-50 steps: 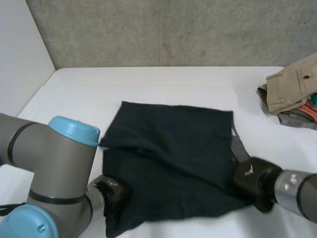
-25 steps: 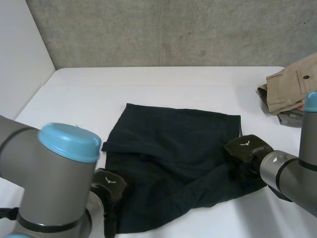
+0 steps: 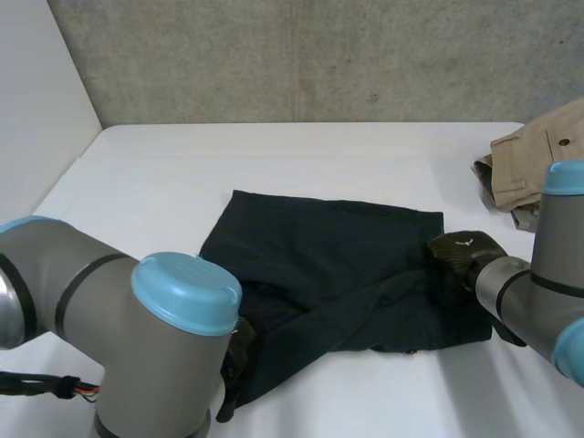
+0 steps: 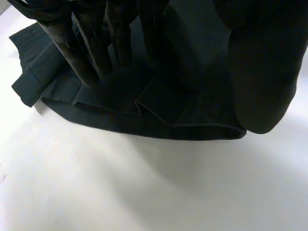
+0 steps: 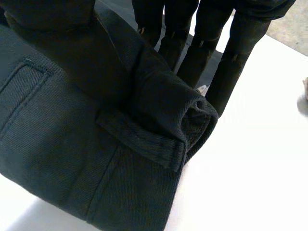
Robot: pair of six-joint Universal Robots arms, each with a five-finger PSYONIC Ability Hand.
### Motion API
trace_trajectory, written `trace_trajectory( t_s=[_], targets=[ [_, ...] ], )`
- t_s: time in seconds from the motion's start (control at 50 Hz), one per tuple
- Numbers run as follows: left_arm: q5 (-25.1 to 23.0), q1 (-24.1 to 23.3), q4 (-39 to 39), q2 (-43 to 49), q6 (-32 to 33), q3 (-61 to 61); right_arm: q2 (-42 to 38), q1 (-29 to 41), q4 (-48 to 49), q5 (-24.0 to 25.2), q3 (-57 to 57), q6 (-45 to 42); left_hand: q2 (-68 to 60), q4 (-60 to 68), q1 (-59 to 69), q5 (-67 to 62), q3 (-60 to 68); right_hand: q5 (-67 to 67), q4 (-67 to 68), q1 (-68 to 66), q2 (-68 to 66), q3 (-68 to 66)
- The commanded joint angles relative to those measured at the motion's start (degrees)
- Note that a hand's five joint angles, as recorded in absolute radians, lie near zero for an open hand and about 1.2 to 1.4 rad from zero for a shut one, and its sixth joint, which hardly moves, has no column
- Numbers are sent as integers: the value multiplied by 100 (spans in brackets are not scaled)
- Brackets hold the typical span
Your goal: Fold the laundry.
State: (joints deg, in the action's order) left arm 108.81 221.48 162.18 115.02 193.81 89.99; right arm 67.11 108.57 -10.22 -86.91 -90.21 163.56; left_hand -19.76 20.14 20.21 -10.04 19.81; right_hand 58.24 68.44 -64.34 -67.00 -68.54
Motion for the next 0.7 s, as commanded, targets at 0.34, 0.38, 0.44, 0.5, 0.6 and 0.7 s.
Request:
trace_trajectory(
  t_s=[0.34,0.38,0.44,0.5,0.6,0.7],
  targets=[
    [-509,211,-642,-454,974,378,857,-740,-2545,1123,-1095,-4751,-6024,5986,5979,-5996,6019,1176,1156,-1566,-1300,-1146],
    [-738,325,-907,-595,1106,388,857,-723,-2459,1185,-1131,-4983,-6024,5986,5979,-5996,6019,1176,1156,-1566,-1300,-1146],
    [-765,510,-969,-525,1316,134,760,-486,-1959,1080,-815,-4308,-6024,5986,5979,-5996,6019,1176,1156,-1566,-1300,-1146],
    [-616,835,-811,-262,1571,-437,532,-363,-1396,1001,-367,-3324,-6024,5986,5979,-5996,6019,1176,1156,-1566,-1300,-1146],
    [-571,1310,-179,344,1774,-1974,-13,-275,-605,852,511,-2163,-6024,5986,5979,-5996,6019,1176,1156,-1566,-1300,-1146],
    [-808,1723,823,1477,1897,-3872,-653,-222,334,422,1328,-1600,-6024,5986,5979,-5996,6019,1176,1156,-1566,-1300,-1146]
  ],
)
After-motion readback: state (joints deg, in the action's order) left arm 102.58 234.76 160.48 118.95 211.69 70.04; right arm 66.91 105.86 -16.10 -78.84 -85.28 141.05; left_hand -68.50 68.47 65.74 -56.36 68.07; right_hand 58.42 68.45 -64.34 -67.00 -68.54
